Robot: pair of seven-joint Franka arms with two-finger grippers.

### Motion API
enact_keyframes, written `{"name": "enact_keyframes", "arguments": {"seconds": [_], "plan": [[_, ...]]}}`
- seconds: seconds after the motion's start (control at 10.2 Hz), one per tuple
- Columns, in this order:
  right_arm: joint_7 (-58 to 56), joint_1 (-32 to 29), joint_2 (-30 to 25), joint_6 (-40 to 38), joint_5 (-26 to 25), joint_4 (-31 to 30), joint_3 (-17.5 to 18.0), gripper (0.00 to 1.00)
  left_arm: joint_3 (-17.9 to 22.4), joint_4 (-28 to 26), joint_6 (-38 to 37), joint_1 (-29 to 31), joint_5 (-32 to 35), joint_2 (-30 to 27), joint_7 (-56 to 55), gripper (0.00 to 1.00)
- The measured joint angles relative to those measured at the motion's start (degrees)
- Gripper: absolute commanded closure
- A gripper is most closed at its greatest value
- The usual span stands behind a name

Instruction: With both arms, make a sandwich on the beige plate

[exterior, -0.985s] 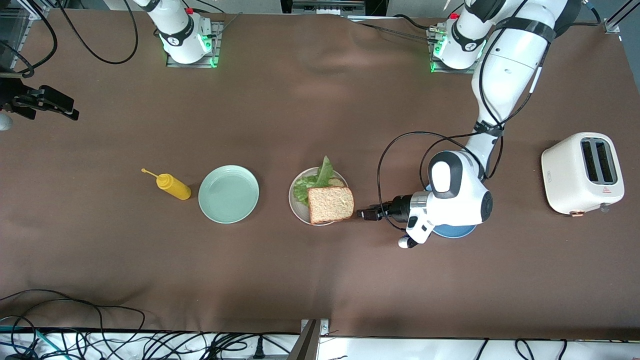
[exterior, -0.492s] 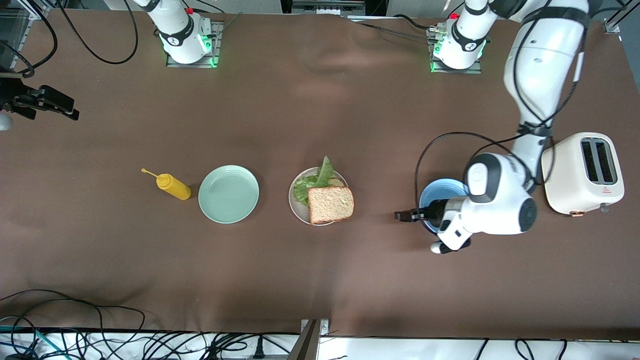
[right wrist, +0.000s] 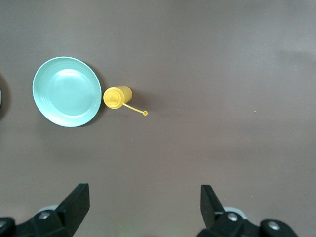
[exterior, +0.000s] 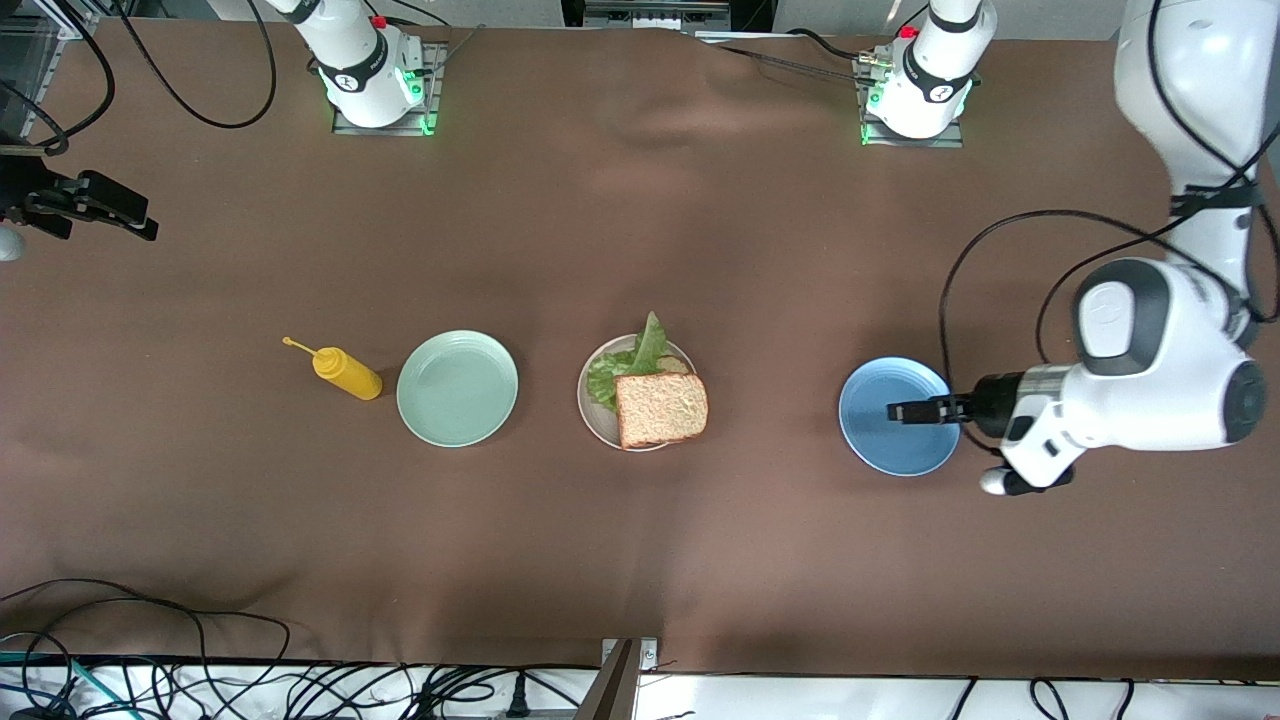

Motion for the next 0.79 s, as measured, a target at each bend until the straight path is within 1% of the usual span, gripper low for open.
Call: {"name": "enact_keyframes", "arguments": {"seconds": [0.3, 0.49, 0.59, 0.79], "plan": [[0.0, 0.0, 0.0, 0.0, 0.0, 0.0, 0.0, 0.0, 0.0, 0.1, -5.6, 1.6, 6.9, -4.8, 2.2, 0.0], [0.0, 0.0, 0.0, 0.0, 0.0, 0.0, 0.0, 0.0, 0.8, 0.0, -8.4, 1.6, 10.0, -8.2, 5.4, 0.0], [0.0, 0.0, 0.0, 0.0, 0.0, 0.0, 0.0, 0.0, 2.0, 0.0, -9.7, 1.4, 10.6, -10.0, 6.8, 0.0], [0.0, 0.0, 0.0, 0.0, 0.0, 0.0, 0.0, 0.0, 6.5, -0.3, -12.2, -1.6, 13.1, -13.3, 8.5, 0.0]]}}
